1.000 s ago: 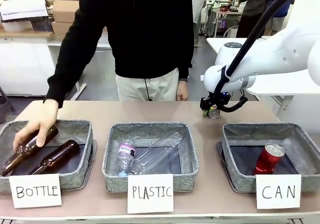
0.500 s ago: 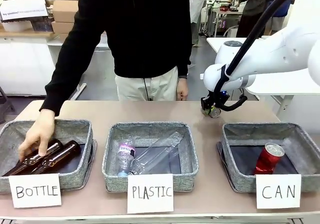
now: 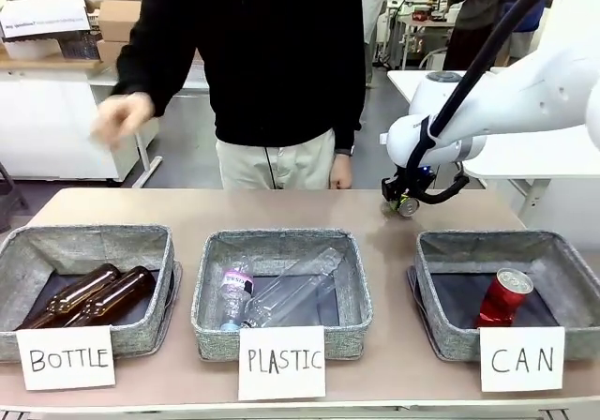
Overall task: Sort the can waste into the basket.
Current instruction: Pick up the can waste from the table and place it in the right Fabric basket.
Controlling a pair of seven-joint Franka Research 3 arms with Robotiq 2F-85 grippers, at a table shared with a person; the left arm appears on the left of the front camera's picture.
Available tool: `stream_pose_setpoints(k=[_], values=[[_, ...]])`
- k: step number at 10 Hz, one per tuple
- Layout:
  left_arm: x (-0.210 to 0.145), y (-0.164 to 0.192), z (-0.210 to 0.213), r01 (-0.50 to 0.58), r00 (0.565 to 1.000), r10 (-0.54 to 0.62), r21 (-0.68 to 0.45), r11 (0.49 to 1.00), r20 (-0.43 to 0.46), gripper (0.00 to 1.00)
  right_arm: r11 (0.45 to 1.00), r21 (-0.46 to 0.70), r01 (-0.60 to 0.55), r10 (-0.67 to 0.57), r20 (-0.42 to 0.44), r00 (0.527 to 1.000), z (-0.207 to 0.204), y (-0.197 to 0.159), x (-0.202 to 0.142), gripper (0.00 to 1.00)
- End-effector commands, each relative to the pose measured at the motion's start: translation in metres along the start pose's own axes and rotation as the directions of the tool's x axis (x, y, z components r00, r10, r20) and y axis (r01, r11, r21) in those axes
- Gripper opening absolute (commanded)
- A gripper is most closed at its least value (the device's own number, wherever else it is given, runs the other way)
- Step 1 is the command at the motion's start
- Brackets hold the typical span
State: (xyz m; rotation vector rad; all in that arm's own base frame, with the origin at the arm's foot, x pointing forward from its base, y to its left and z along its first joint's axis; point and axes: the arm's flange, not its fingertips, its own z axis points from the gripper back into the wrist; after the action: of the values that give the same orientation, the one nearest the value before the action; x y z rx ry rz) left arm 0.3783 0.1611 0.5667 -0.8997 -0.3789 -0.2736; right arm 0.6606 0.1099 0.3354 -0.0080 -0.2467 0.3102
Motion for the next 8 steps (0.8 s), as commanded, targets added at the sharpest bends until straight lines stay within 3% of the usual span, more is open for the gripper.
stream_pose_setpoints(k=[1, 3, 4, 6, 8], values=[[-0.003, -0.002, 0.001, 0.003, 1.0, -0.003, -0.003, 1.0, -0.006, 1.0, 0.99, 0.046, -0.13, 0.13, 0.006, 0.991, 0.105, -0.035, -0.073, 0.0], [-0.003, -0.002, 0.001, 0.003, 1.0, -0.003, -0.003, 1.0, -0.006, 1.0, 0.954, 0.117, -0.276, 0.278, 0.001, 0.961, 0.181, -0.064, -0.162, 0.0], [-0.003, -0.002, 0.001, 0.003, 1.0, -0.003, -0.003, 1.0, -0.006, 1.0, 0.952, 0.12, -0.283, 0.284, 0.007, 0.959, 0.201, -0.077, -0.213, 0.0], [-0.003, -0.002, 0.001, 0.003, 1.0, -0.003, -0.003, 1.0, -0.006, 1.0, 0.938, 0.173, -0.302, 0.297, 0.052, 0.953, 0.207, -0.089, -0.286, 0.0], [-0.003, -0.002, 0.001, 0.003, 1.0, -0.003, -0.003, 1.0, -0.006, 1.0, 0.933, 0.207, -0.294, 0.282, 0.084, 0.956, 0.193, -0.096, -0.316, 0.0]])
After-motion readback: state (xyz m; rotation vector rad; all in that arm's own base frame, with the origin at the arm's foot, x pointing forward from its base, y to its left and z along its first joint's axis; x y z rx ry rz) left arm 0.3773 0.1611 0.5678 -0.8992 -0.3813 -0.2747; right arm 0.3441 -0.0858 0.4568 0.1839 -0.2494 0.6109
